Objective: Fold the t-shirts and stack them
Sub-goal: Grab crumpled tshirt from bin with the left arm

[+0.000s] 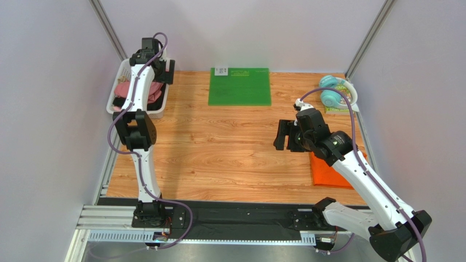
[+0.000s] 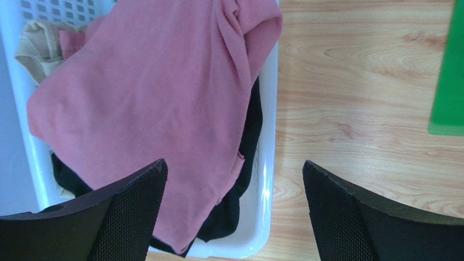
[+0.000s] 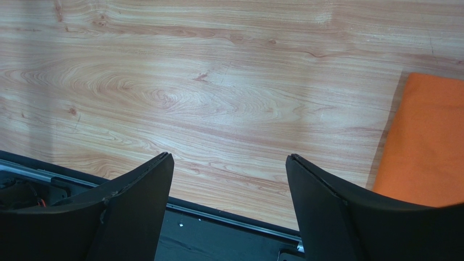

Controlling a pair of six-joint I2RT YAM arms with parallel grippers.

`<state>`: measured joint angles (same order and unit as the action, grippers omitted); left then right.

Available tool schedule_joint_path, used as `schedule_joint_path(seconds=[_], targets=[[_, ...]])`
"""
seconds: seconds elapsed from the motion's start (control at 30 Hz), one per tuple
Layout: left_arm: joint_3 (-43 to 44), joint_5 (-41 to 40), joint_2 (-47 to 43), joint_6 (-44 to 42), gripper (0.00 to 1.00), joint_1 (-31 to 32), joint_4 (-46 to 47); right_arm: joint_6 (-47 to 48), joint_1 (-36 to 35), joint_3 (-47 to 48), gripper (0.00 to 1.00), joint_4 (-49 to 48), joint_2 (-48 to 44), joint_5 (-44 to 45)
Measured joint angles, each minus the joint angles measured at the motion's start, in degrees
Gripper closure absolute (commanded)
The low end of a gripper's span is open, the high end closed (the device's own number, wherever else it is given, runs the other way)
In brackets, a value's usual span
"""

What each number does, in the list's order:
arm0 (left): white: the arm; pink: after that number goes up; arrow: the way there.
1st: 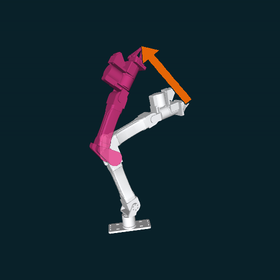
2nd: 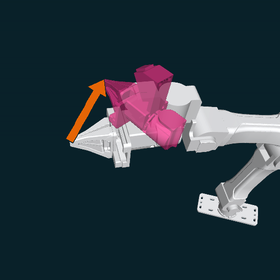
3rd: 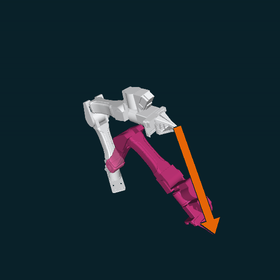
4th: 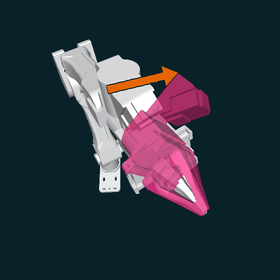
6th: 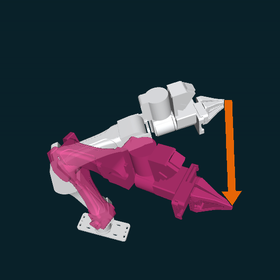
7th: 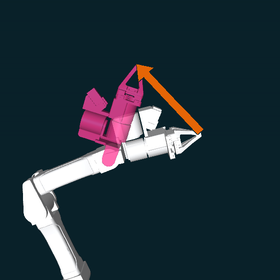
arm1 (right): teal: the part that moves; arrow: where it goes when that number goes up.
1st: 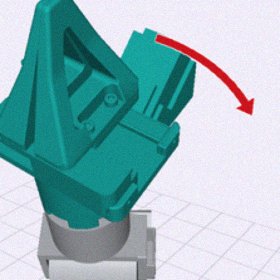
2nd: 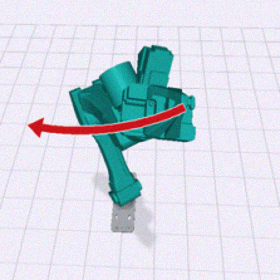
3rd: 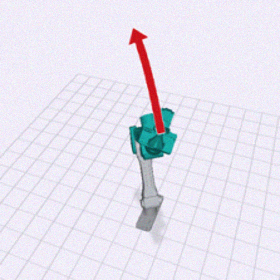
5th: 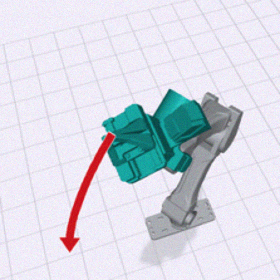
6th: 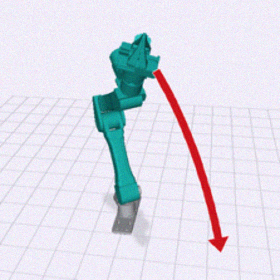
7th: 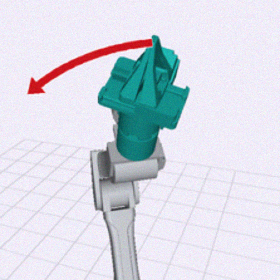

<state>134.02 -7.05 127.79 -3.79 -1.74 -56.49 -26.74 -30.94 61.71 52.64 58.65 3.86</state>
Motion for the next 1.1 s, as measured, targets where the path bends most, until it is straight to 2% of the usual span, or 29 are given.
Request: schedule_joint_path(seconds=[0.23,0.33,0.37,0.47,0.53,0.67,0.9,1.1], targets=[[0.2,-1.0,5.4,0.0,0.05,-1.0,0.2,-0.1,0.0,0.0,0.27,0.0,-1.0,-1.0],[1.8,-0.8,8.2,0.2,0.15,-1.8,0.1,-0.2,0.0,0.0,0.29,0.0,-1.6,-1.4],[2.6,-0.7,8.8,0.3,0.25,-1.8,0.0,-0.2,0.0,-0.1,0.3,0.0,-1.7,-1.4],[4.1,-0.3,9.6,0.6,0.39,-1.4,-0.3,-0.3,0.0,-0.9,0.3,-0.2,-2.1,-1.9],[4.4,-0.1,9.6,0.6,0.4,-1.2,-0.5,-0.4,0.0,-1.6,0.3,-0.3,-2.1,-2.1],[4.5,0.0,9.6,0.5,0.33,-1.6,-0.2,-0.5,0.0,-2.9,0.3,-0.2,-2.1,-2.7],[2.7,0.5,8.2,0.3,0.26,-2.1,2.5,-0.5,-0.2,-2.9,0.3,-1.1,-1.4,-4.0],[1.6,-0.1,6.0,0.0,0.24,-2.2,4.2,-0.4,-0.3,-2.9,0.29,-1.1,-1.3,-4.2]])
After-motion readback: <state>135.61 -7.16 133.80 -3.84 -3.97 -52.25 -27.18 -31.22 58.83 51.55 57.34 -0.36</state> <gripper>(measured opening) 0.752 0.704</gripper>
